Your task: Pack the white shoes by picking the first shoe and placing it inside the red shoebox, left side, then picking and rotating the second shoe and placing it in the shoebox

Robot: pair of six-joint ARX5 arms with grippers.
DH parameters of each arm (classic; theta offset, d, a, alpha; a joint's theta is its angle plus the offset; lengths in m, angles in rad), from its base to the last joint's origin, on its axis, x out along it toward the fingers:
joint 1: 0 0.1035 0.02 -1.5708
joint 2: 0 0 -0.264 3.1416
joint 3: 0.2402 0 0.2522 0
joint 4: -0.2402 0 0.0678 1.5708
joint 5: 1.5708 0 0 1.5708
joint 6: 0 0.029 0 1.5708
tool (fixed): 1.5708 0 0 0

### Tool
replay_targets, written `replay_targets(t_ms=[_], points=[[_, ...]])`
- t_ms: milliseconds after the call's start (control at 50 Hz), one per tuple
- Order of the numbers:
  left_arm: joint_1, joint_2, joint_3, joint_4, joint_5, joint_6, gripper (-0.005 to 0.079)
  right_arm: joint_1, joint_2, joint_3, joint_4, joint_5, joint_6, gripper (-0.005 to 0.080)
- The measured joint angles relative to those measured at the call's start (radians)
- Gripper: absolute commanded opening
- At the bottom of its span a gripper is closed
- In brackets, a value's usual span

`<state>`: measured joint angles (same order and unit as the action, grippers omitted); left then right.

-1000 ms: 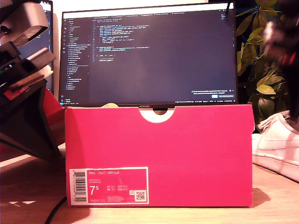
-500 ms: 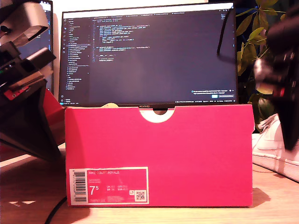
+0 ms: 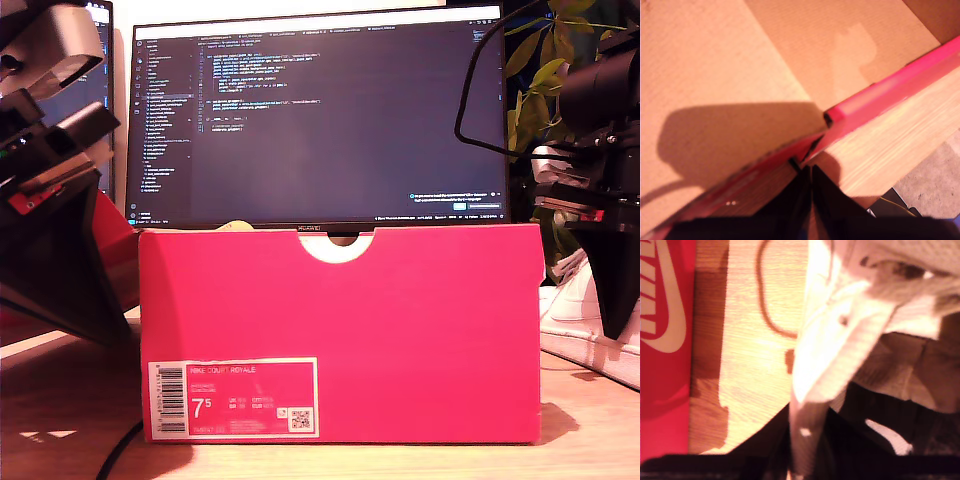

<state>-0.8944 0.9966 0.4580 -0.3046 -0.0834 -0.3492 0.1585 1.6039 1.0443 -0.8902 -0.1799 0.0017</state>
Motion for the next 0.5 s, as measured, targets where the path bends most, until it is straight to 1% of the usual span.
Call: replay_targets(t_ms=[360,440,500], points=[[0.0,0.0,0.0,0.0,0.0,0.0,-0.0019,0.001,-0.006,0.0,-0.002,0.004,0.026,-0.0011],[0.0,0.0,0.0,0.0,0.0,0.0,-0.0019,0.003,-0.016,0.002,-0.018,0.004,0.028,-0.0011],[0.0,0.0,0.0,0.0,0.0,0.0,-0.0019,0.01,-0.025,0.016,-0.055,0.005,0.036,-0.0011]])
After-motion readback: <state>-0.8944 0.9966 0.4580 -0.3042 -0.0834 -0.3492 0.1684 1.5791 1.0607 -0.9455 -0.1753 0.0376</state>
